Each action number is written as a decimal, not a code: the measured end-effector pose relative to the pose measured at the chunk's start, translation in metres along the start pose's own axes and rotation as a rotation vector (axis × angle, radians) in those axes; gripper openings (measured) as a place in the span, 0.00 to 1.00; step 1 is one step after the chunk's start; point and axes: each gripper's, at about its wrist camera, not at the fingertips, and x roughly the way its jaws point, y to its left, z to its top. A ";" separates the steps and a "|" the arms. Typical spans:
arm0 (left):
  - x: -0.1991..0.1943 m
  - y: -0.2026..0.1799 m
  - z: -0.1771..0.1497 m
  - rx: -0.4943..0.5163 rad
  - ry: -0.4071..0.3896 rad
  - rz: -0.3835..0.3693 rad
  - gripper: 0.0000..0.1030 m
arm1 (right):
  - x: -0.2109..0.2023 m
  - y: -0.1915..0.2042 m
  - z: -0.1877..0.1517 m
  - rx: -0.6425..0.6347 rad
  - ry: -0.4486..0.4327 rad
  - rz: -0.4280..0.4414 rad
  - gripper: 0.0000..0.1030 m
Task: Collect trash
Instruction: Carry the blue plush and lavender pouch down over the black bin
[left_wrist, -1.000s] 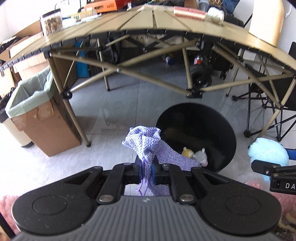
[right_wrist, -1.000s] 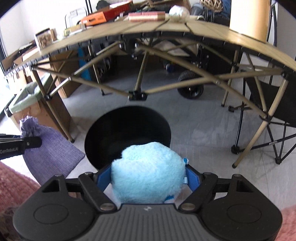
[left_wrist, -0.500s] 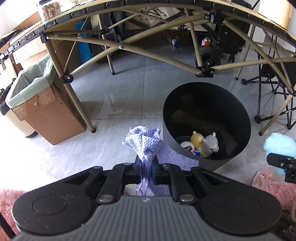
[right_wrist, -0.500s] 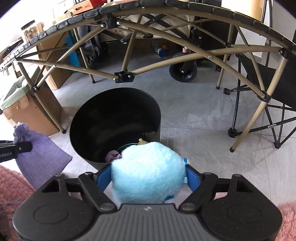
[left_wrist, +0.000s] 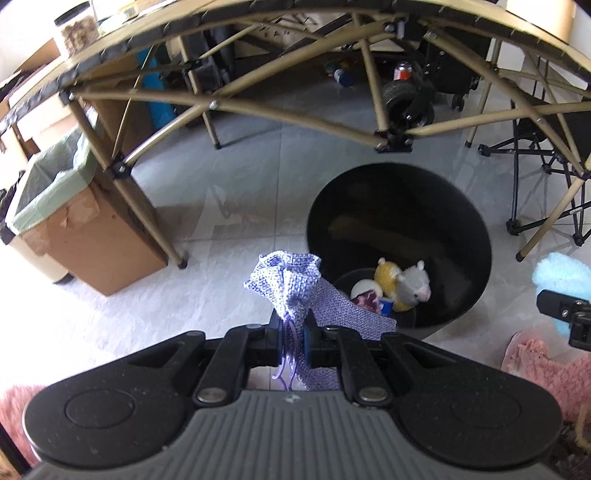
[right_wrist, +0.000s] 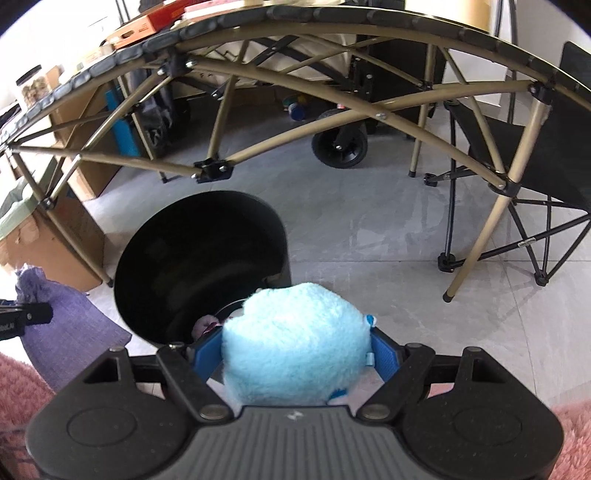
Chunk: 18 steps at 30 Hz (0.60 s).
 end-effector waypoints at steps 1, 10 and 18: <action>0.000 -0.003 0.003 0.004 -0.005 -0.004 0.10 | 0.000 -0.004 0.001 0.011 -0.003 -0.008 0.78; 0.007 -0.037 0.035 0.049 -0.035 -0.022 0.10 | 0.001 -0.031 0.004 0.098 -0.014 -0.032 0.78; 0.025 -0.061 0.055 0.047 -0.003 -0.036 0.10 | 0.002 -0.042 0.005 0.124 -0.020 -0.049 0.78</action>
